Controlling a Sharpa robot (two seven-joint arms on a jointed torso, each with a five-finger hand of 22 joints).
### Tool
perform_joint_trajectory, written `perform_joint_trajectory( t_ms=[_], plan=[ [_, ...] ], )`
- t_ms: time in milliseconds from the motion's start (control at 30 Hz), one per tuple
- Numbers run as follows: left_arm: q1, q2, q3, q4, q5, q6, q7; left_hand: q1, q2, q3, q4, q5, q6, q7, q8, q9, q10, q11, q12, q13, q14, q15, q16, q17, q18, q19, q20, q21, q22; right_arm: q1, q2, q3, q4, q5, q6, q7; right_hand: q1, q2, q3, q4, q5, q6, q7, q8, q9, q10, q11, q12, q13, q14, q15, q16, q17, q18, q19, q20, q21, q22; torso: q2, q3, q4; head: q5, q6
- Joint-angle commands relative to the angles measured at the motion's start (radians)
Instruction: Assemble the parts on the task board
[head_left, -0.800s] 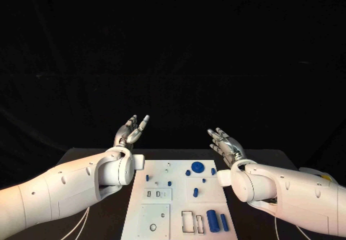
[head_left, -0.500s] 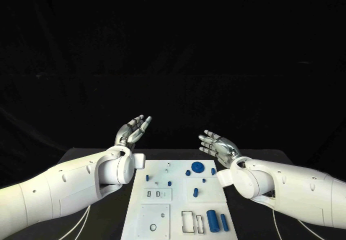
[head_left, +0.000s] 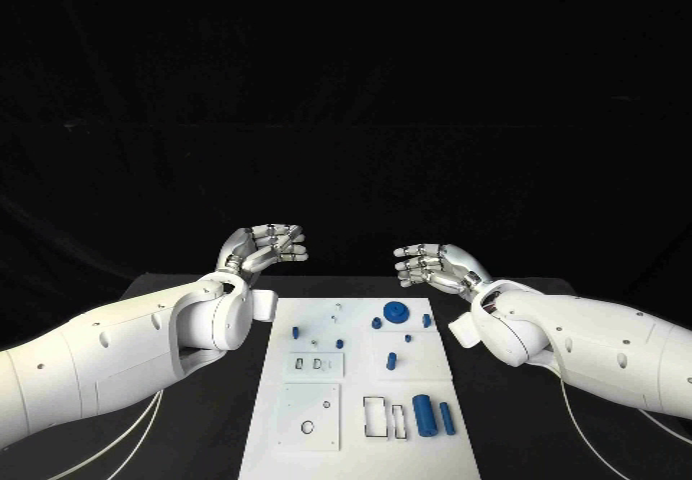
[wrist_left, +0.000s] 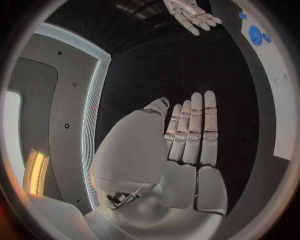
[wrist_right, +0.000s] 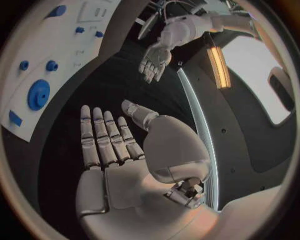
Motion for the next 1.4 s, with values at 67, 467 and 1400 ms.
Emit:
perform_joint_trajectory(
  t_ms=[67, 467, 1400],
  plan=[
    [0.002, -0.027, 0.001, 0.04, -0.099, 0.1, -0.02, 0.011, -0.027, 0.035, -0.002, -0.004, 0.02, -0.007, 0.005, 0.004, 0.057, -0.015, -0.015, 0.0, 0.043, -0.018, 0.02, 0.036, 0.005, 0.034, -0.019, 0.027, 0.01, 0.005, 0.001, 0.002, -0.001, -0.344, -0.033, -0.02, 0.081, -0.049, 0.016, -0.013, 0.021, 0.253, 0.081, 0.022, 0.006, 0.276, -0.043, -0.036, 0.005, 0.281, -0.063, 0.047, 0.029, 0.026, 0.105, -0.053, 0.257, 0.152, 0.012, 0.0, -0.0005, 0.001, -0.013],
    [0.004, -0.121, 0.002, 0.176, -0.152, 0.147, -0.042, -0.021, -0.09, 0.075, -0.005, -0.008, 0.025, -0.01, -0.025, 0.005, 0.115, -0.027, -0.058, 0.005, 0.1, -0.042, 0.174, 0.202, 0.002, 0.077, -0.048, 0.144, 0.071, 0.04, 0.004, 0.007, 0.018, -0.806, 0.001, -0.226, 0.047, -0.121, -0.002, -0.01, 0.069, 0.361, 0.035, -0.032, 0.006, 0.423, -0.104, -0.057, 0.023, 0.567, -0.153, 0.189, 0.213, 0.046, 0.204, -0.118, 0.604, 0.368, 0.047, -0.0003, 0.0065, 0.003, -0.062],
    [0.013, -0.21, 0.003, 0.342, -0.157, 0.132, -0.064, -0.057, -0.105, 0.058, -0.006, -0.009, -0.017, 0.0, -0.032, 0.026, 0.001, -0.007, -0.064, 0.011, -0.029, -0.025, 0.386, 0.377, 0.004, 0.09, -0.04, 0.36, 0.194, 0.075, 0.061, 0.007, 0.045, -1.245, 0.028, -0.431, -0.014, -0.195, 0.034, 0.044, -0.004, 0.328, 0.015, -0.082, 0.052, 0.306, -0.114, -0.057, 0.035, 0.715, -0.175, 0.503, 0.444, -0.025, 0.612, -0.146, 0.885, 0.794, 0.122, -0.0088, 0.0295, 0.0, -0.062]
  ],
)
